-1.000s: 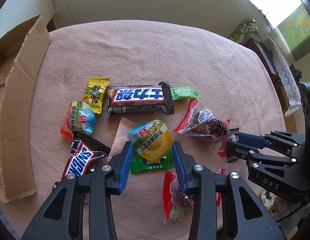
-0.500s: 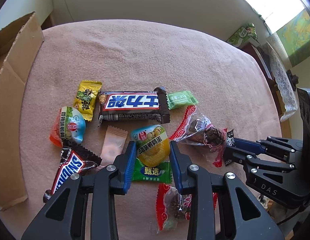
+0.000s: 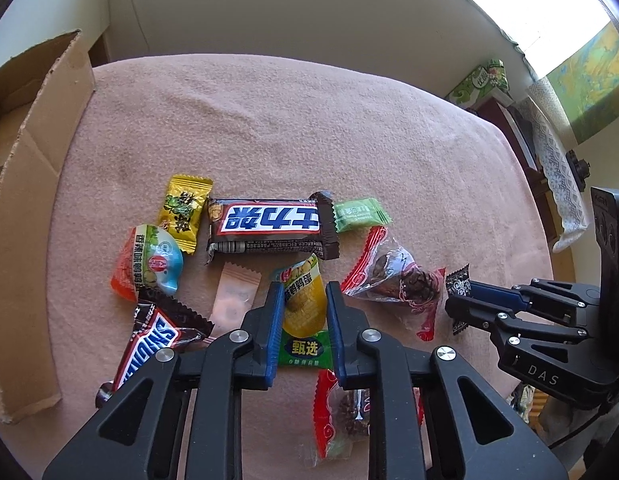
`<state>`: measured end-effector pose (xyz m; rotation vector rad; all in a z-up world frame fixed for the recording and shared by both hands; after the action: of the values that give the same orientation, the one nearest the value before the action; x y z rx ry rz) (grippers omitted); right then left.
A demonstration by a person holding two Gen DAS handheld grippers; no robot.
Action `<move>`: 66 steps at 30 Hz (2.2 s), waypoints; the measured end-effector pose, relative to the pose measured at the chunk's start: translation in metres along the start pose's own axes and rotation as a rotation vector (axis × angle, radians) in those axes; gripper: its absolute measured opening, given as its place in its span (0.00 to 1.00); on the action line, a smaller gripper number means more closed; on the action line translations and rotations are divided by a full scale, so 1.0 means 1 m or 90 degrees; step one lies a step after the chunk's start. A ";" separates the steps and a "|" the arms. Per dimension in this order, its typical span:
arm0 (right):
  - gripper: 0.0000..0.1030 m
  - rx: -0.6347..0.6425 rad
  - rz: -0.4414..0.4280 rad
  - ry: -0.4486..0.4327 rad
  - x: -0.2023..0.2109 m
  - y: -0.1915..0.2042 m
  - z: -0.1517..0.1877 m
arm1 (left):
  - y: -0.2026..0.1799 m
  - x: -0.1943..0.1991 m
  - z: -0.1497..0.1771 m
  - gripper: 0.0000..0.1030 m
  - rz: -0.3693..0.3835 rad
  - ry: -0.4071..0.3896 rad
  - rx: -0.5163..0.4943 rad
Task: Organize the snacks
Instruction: 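Grasp the black candy packet with the right gripper while the left grasps a yellow candy, then carry both candies into the cardboard box and open both grippers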
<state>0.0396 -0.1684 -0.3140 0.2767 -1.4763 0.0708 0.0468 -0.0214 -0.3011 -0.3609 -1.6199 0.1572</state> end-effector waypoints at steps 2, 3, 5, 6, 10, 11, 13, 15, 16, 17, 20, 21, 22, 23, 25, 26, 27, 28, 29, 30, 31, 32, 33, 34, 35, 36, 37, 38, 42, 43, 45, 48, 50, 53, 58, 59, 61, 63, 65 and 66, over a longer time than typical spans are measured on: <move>0.23 -0.002 0.003 0.003 -0.002 -0.001 0.002 | -0.005 -0.005 -0.001 0.23 -0.009 0.007 -0.012; 0.23 -0.003 0.002 0.004 -0.003 -0.002 0.003 | -0.006 -0.007 -0.002 0.26 -0.015 0.007 -0.016; 0.23 -0.004 0.000 0.003 -0.002 -0.002 0.004 | -0.005 -0.009 -0.003 0.26 -0.026 0.002 -0.021; 0.23 -0.004 0.001 0.003 -0.002 -0.003 0.004 | -0.006 -0.010 -0.004 0.26 -0.029 0.001 -0.023; 0.23 -0.005 0.002 0.005 -0.004 -0.005 0.006 | -0.007 -0.010 -0.004 0.24 -0.044 -0.007 -0.035; 0.23 -0.007 0.002 0.004 -0.005 -0.004 0.006 | -0.005 -0.009 -0.004 0.22 -0.036 -0.009 -0.026; 0.23 -0.012 -0.004 0.000 -0.003 -0.005 0.008 | -0.001 -0.003 -0.004 0.21 -0.016 -0.015 -0.004; 0.23 -0.015 -0.011 -0.005 0.002 -0.007 0.010 | 0.001 0.003 -0.004 0.20 -0.007 -0.021 0.004; 0.23 -0.016 -0.014 -0.007 0.005 -0.008 0.011 | 0.001 0.007 -0.004 0.20 -0.003 -0.024 0.005; 0.23 -0.016 -0.017 -0.011 0.009 -0.009 0.012 | 0.001 0.010 -0.004 0.20 0.001 -0.027 0.006; 0.23 -0.015 -0.026 -0.025 0.022 -0.008 0.011 | 0.001 0.019 -0.004 0.20 0.006 -0.038 0.009; 0.23 -0.013 -0.027 -0.030 0.026 -0.008 0.010 | 0.001 0.022 -0.004 0.20 0.008 -0.041 0.011; 0.23 -0.010 -0.028 -0.035 0.031 -0.007 0.009 | 0.003 0.025 -0.003 0.20 0.010 -0.045 0.012; 0.23 -0.006 -0.027 -0.040 0.035 -0.006 0.007 | 0.004 0.026 -0.002 0.20 0.011 -0.047 0.012; 0.23 0.002 -0.024 -0.047 0.041 -0.003 0.004 | 0.005 0.027 -0.001 0.20 0.009 -0.048 0.012; 0.23 0.003 -0.024 -0.048 0.043 -0.002 0.003 | 0.006 0.029 -0.001 0.20 0.015 -0.051 0.019; 0.23 0.004 -0.027 -0.049 0.045 0.000 0.001 | 0.007 0.033 -0.001 0.20 0.021 -0.057 0.027; 0.23 0.007 -0.031 -0.053 0.048 0.003 0.000 | 0.009 0.037 -0.001 0.20 0.025 -0.062 0.033; 0.23 0.013 -0.032 -0.057 0.051 0.007 -0.002 | 0.010 0.041 -0.001 0.20 0.028 -0.067 0.037; 0.23 0.020 -0.033 -0.060 0.054 0.012 -0.003 | 0.011 0.045 -0.001 0.20 0.029 -0.072 0.039; 0.23 0.027 -0.035 -0.063 0.058 0.018 -0.006 | 0.012 0.049 -0.001 0.20 0.028 -0.077 0.040; 0.23 0.035 -0.037 -0.067 0.061 0.027 -0.010 | 0.014 0.054 -0.002 0.20 0.026 -0.083 0.042; 0.23 0.043 -0.039 -0.071 0.065 0.032 -0.014 | 0.018 0.059 -0.002 0.20 0.025 -0.088 0.045; 0.23 0.052 -0.041 -0.075 0.069 0.039 -0.017 | 0.022 0.063 -0.002 0.20 0.024 -0.094 0.051; 0.23 0.062 -0.042 -0.079 0.072 0.047 -0.022 | 0.027 0.068 -0.002 0.20 0.024 -0.100 0.059; 0.23 0.073 -0.043 -0.083 0.075 0.055 -0.026 | 0.032 0.073 -0.002 0.20 0.022 -0.107 0.067; 0.23 0.084 -0.044 -0.087 0.079 0.063 -0.031 | 0.038 0.078 -0.002 0.20 0.020 -0.114 0.075; 0.23 0.095 -0.046 -0.090 0.082 0.071 -0.037 | 0.045 0.082 -0.003 0.20 0.017 -0.120 0.083; 0.23 0.142 -0.047 -0.098 0.091 0.104 -0.056 | 0.070 0.099 -0.001 0.20 0.002 -0.143 0.113; 0.23 0.154 -0.047 -0.100 0.093 0.112 -0.060 | 0.076 0.102 0.000 0.19 -0.001 -0.147 0.121; 0.23 0.178 -0.045 -0.103 0.096 0.129 -0.067 | 0.090 0.107 0.003 0.19 -0.006 -0.155 0.138; 0.23 0.209 -0.044 -0.107 0.098 0.154 -0.079 | 0.110 0.114 0.010 0.19 -0.015 -0.164 0.163; 0.23 0.228 -0.042 -0.109 0.099 0.169 -0.087 | 0.123 0.118 0.015 0.19 -0.020 -0.171 0.180; 0.23 0.258 -0.039 -0.108 0.098 0.191 -0.095 | 0.138 0.122 0.021 0.19 -0.034 -0.179 0.197; 0.23 0.298 -0.038 -0.102 0.090 0.230 -0.107 | 0.165 0.132 0.032 0.19 -0.055 -0.192 0.230; 0.23 0.305 -0.038 -0.100 0.089 0.235 -0.108 | 0.172 0.134 0.036 0.19 -0.058 -0.193 0.236; 0.23 0.320 -0.036 -0.096 0.084 0.248 -0.112 | 0.182 0.135 0.041 0.19 -0.063 -0.194 0.249; 0.23 0.334 -0.034 -0.091 0.079 0.259 -0.115 | 0.190 0.135 0.047 0.19 -0.069 -0.192 0.259; 0.23 0.345 -0.031 -0.086 0.074 0.268 -0.117 | 0.199 0.135 0.051 0.19 -0.073 -0.191 0.268; 0.23 0.351 -0.031 -0.083 0.072 0.272 -0.118 | 0.202 0.135 0.053 0.19 -0.074 -0.190 0.271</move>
<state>0.1023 0.1124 -0.2130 0.7736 -1.5576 0.4309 0.0164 0.2186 -0.2416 0.0904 -1.8412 0.4763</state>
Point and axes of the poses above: each gripper's, at about its wrist camera, not at the fingertips, and x roughly against the way its jaws point, y to its left, z to its underside, the point moved 10 cm from there along -x, roughly the way its jaws point, and after that the axes turned 14 degrees about y, right-handed, at the moved point
